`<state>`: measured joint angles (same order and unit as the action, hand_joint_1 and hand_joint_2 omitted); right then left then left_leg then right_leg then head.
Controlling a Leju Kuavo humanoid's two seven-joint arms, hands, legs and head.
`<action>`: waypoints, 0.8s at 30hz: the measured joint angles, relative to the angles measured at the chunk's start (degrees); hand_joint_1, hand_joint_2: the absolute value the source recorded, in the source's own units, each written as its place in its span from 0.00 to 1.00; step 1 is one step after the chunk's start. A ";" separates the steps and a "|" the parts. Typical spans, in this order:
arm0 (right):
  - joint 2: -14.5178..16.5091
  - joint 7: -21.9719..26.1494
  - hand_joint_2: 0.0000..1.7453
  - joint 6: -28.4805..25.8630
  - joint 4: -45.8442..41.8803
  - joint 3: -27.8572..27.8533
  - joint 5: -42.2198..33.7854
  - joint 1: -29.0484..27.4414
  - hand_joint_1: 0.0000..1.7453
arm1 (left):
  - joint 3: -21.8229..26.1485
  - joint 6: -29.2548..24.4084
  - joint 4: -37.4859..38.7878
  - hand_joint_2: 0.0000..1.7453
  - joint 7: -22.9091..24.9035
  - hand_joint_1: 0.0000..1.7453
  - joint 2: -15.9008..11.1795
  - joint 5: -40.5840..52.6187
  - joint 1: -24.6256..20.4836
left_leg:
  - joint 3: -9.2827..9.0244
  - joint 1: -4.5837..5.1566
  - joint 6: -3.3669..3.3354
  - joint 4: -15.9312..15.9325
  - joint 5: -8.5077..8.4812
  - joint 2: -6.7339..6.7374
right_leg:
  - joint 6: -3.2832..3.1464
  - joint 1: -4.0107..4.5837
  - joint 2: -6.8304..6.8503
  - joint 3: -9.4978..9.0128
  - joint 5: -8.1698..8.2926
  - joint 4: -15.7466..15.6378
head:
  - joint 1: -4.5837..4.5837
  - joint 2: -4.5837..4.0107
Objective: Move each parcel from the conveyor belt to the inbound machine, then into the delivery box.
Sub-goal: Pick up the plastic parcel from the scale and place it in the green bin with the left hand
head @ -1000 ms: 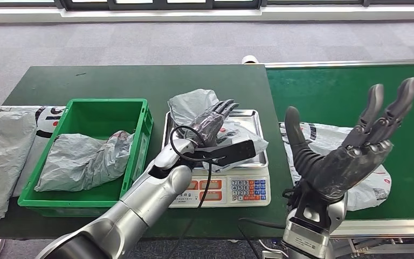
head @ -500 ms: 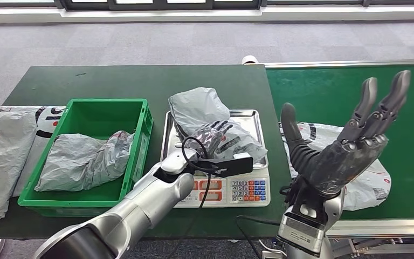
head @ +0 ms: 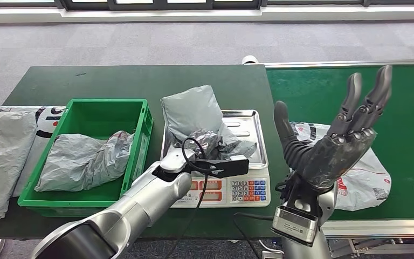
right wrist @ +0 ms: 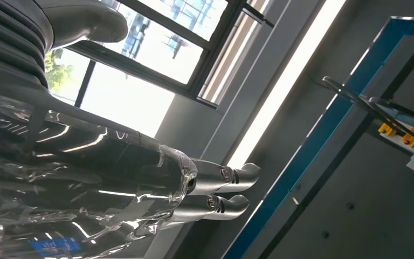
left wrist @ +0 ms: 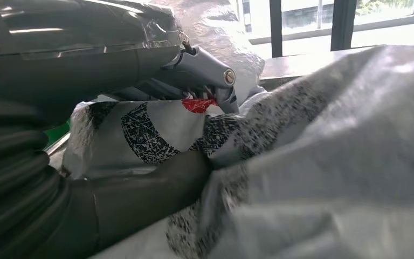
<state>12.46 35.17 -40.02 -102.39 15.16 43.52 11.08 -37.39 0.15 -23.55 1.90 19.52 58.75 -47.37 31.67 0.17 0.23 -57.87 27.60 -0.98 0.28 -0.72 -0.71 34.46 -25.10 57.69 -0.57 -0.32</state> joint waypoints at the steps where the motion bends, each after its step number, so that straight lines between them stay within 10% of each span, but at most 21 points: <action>1: 0.00 -0.01 1.00 0.00 0.09 0.01 -0.05 0.05 0.00 | -0.13 0.02 0.09 1.00 0.00 1.00 0.00 0.01 -0.05 | 0.00 0.00 0.00 0.00 0.00 0.00 | 0.00 0.00 0.00 0.00 0.00 0.00 | 0.00 0.00; 16: 0.00 -0.90 1.00 0.00 0.67 0.55 -0.38 0.23 0.00 | -0.43 -0.06 0.31 1.00 -0.30 1.00 -0.17 0.73 -0.32 | 0.01 0.00 -0.01 0.00 0.00 -0.02 | 0.01 0.00 0.01 0.00 -0.01 0.00 | 0.00 0.00; 24: 0.00 0.65 1.00 -0.01 0.90 0.10 0.43 -0.79 0.00 | 0.90 -12.93 -4.02 1.00 -4.37 1.00 -1.85 -2.14 1.57 | 0.04 0.00 0.00 0.00 0.00 -0.02 | 0.00 0.00 0.01 0.04 -0.01 0.00 | -0.01 -0.01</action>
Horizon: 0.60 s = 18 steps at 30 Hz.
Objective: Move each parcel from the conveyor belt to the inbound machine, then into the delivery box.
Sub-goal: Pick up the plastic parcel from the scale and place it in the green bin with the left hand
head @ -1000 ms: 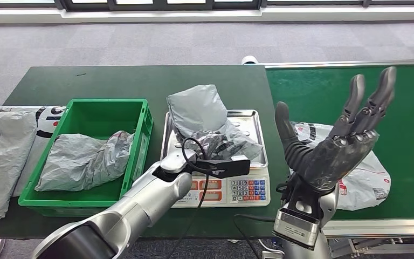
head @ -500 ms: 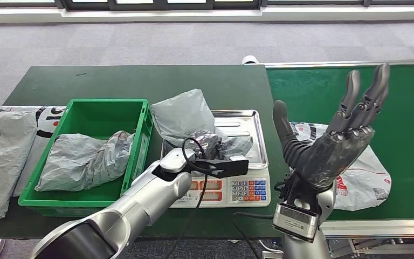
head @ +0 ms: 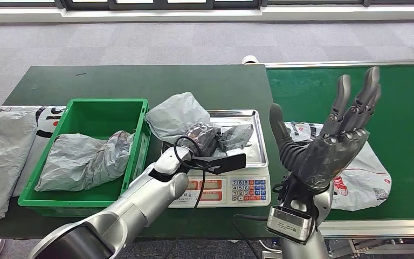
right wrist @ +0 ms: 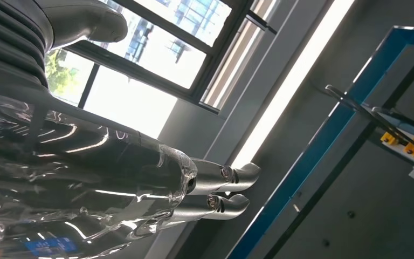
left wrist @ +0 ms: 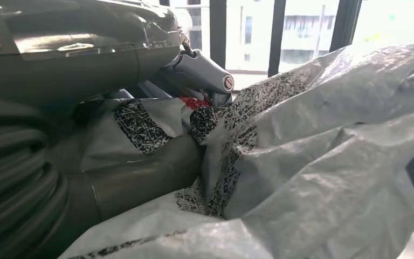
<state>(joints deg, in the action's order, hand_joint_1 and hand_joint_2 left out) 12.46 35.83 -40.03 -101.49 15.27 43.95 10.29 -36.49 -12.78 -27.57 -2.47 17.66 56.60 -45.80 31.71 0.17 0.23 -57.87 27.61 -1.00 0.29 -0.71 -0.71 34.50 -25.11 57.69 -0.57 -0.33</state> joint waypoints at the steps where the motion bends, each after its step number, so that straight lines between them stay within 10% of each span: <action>1: 0.00 0.49 1.00 -0.01 -0.01 -0.36 0.01 -0.39 0.00 | 0.62 -1.28 -2.26 1.00 -0.76 1.00 -0.61 -0.21 0.59 | 0.00 0.00 0.00 0.00 0.00 0.00 | 0.00 0.00 0.00 0.00 0.00 0.00 | -0.01 0.01; 18: 1.14 4.13 1.00 -0.03 -4.11 -6.89 1.44 -6.87 0.00 | 13.61 -17.34 -40.90 1.00 0.26 1.00 -10.55 4.00 15.25 | 0.04 -0.04 0.01 0.02 0.01 0.02 | -0.03 0.05 -0.03 0.07 -0.08 0.00 | -0.02 0.01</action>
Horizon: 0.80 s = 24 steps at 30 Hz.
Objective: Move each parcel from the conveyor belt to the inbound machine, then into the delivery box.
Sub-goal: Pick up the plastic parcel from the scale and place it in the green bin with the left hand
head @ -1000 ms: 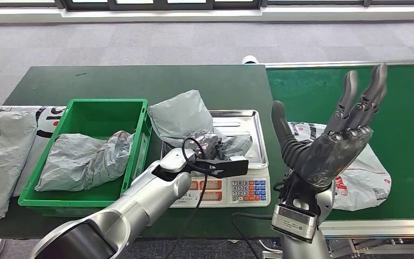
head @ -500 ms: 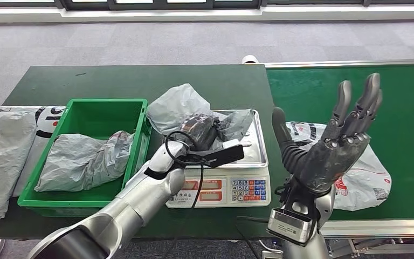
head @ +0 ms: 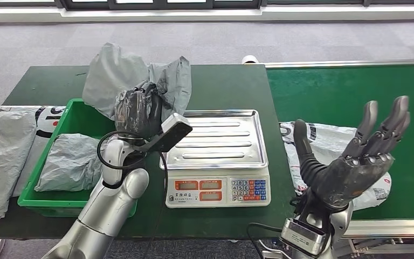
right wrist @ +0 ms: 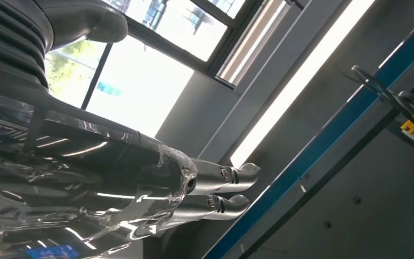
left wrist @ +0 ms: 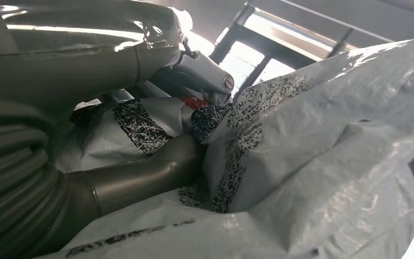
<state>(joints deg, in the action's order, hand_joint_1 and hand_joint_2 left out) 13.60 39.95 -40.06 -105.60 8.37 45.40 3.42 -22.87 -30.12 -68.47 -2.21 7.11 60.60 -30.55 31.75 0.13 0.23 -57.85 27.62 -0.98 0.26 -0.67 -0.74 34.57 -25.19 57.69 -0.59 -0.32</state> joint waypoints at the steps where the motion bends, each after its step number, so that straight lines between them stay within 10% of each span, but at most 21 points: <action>1: 0.03 0.00 1.00 0.00 -0.27 -0.07 0.05 -0.22 0.00 | 0.59 -0.02 -1.01 1.00 0.01 1.00 -0.21 0.06 0.61 | 0.00 0.00 0.00 0.00 0.00 0.00 | 0.00 0.00 0.00 0.00 0.00 0.00 | 0.00 0.00; 24: 0.79 -0.25 1.00 0.00 -3.31 -1.01 0.79 -4.37 0.00 | 16.64 0.19 -1.69 1.00 6.80 1.00 -2.85 6.14 7.59 | -0.01 -0.04 0.04 0.02 0.01 0.02 | -0.04 0.04 -0.02 0.01 -0.03 0.00 | 0.00 0.00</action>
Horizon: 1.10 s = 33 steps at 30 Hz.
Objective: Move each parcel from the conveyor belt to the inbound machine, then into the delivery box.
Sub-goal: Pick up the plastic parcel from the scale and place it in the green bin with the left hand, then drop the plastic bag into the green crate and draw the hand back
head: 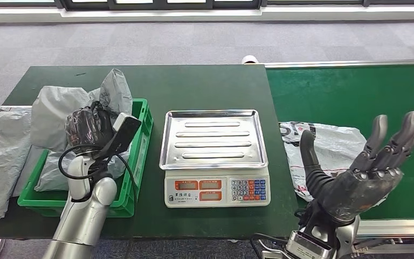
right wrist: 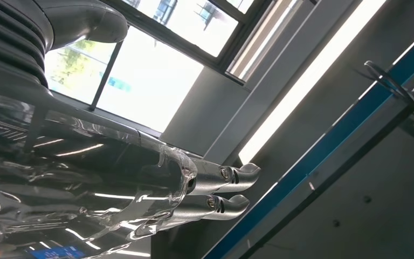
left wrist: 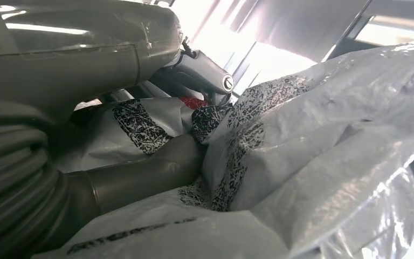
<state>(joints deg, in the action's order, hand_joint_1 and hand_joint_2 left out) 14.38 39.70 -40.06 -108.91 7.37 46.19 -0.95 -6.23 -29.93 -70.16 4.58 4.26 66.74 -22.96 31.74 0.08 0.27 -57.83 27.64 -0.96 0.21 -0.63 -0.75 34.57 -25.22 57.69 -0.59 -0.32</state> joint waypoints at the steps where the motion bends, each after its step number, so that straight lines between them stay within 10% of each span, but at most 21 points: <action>1: 0.00 -0.24 1.00 0.00 0.00 0.00 0.10 0.00 0.00 | 0.65 0.22 1.13 1.00 -0.03 1.00 -0.15 -0.04 -0.05 | 0.00 0.00 0.00 0.00 0.00 0.00 | 0.00 0.00 0.00 0.00 0.00 0.00 | 0.00 0.00; 15: -0.55 -3.49 1.00 0.01 0.05 0.00 0.98 0.46 0.00 | 5.19 6.42 17.77 1.00 1.92 1.00 -1.88 4.07 -3.83 | 0.01 0.00 0.00 0.00 0.00 -0.01 | 0.00 0.00 0.01 0.00 0.00 0.00 | 0.00 -0.01; 19: -0.72 -3.58 1.00 0.01 0.09 0.00 0.98 0.63 0.00 | 5.32 7.08 20.10 1.00 2.46 0.09 -2.08 4.74 -4.64 | 0.01 0.00 0.00 0.00 0.00 -0.01 | 0.00 0.00 0.01 0.00 0.00 0.00 | 0.00 -0.01; 20: -0.78 -3.69 1.00 0.01 0.10 0.00 0.97 0.68 0.00 | 5.32 7.45 20.75 1.00 2.86 0.01 -2.10 5.19 -4.94 | 0.01 0.00 0.00 0.00 0.00 -0.02 | 0.00 0.00 0.02 -0.01 0.00 0.00 | 0.00 0.00; 33: -1.46 -5.81 1.00 0.02 0.72 0.00 1.68 1.06 0.00 | 7.90 -0.31 30.35 1.00 0.75 0.00 -2.16 5.16 -9.85 | -0.07 0.00 0.01 0.00 0.00 -0.01 | -0.03 0.00 0.04 -0.05 0.03 0.00 | 0.00 0.00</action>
<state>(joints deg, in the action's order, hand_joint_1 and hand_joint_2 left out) 12.92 33.89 -40.04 -108.19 7.37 47.87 0.11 1.67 -30.24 -39.81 5.33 2.09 71.90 -32.81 31.68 0.08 0.28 -57.83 27.63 -0.97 0.18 -0.63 -0.71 34.52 -25.19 57.70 -0.59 -0.32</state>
